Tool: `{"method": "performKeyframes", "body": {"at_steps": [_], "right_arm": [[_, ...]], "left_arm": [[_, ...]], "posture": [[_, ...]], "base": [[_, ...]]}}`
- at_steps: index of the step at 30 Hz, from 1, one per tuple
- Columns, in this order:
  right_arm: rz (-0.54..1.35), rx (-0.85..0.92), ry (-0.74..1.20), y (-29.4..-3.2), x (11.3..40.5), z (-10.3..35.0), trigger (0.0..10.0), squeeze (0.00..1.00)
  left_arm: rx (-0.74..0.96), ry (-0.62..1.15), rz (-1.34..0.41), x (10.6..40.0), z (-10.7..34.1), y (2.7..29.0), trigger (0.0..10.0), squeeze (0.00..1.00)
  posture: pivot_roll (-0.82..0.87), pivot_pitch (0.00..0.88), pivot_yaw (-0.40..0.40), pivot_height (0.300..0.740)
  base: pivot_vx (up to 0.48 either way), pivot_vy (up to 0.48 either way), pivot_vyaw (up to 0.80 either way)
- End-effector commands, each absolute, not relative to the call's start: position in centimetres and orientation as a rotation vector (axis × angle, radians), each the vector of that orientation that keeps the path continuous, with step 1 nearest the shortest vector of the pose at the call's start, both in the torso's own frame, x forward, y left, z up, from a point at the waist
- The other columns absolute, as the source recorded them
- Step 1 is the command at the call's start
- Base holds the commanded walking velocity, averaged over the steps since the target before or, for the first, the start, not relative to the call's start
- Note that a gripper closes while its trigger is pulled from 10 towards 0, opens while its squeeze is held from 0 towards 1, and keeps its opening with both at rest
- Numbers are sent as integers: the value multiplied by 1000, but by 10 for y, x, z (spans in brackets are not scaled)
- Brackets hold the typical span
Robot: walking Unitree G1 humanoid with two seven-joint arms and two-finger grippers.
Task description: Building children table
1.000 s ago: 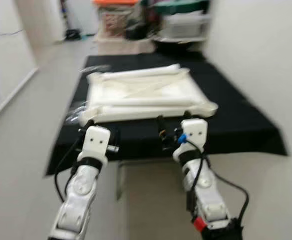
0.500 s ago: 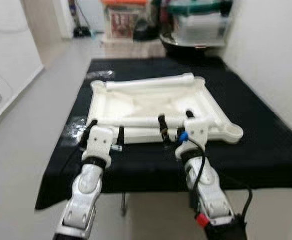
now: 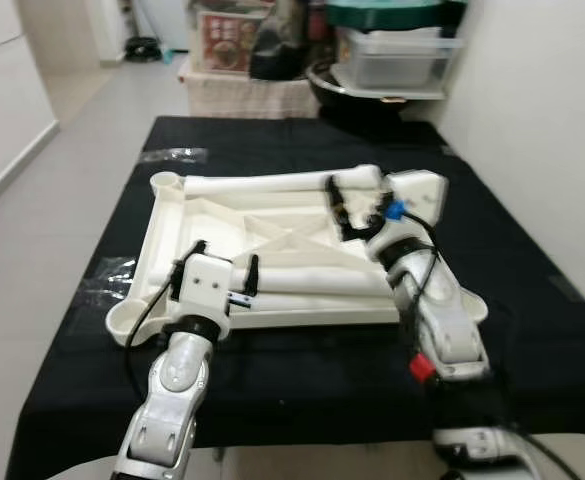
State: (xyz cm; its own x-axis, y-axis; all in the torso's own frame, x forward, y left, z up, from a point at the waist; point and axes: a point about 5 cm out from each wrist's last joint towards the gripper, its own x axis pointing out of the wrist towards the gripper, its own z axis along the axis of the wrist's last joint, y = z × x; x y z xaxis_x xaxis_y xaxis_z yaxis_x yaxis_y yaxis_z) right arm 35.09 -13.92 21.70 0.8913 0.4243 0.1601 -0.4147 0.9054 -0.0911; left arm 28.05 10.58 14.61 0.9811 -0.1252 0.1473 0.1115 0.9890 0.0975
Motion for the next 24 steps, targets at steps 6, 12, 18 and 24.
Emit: {"method": "performKeyframes", "body": {"at_steps": [6, 12, 18, 24], "right_arm": [[663, -313, 166, -162, 378, 215, 10000, 0], [738, -471, 267, -164, 392, 227, 10000, 0], [1006, -669, 432, -139, 394, 230, 10000, 0], [1187, -763, 545, -137, 389, 227, 10000, 0]], "left_arm": [[-19, -79, -327, 263, 137, 82, 10000, 0], [-51, -34, -461, 247, 131, 68, 10000, 0], [-108, -2, -548, 227, 133, 61, 10000, 0], [-104, 52, -562, 212, 127, 64, 10000, 0]], "posture": [[15, 0, -80, 740], [25, 0, -97, 740], [40, 0, -115, 740], [42, 0, -130, 740]], "base": [[0, 0, 0], [0, 0, 0], [0, 0, 0], [0, 0, 0]]}}
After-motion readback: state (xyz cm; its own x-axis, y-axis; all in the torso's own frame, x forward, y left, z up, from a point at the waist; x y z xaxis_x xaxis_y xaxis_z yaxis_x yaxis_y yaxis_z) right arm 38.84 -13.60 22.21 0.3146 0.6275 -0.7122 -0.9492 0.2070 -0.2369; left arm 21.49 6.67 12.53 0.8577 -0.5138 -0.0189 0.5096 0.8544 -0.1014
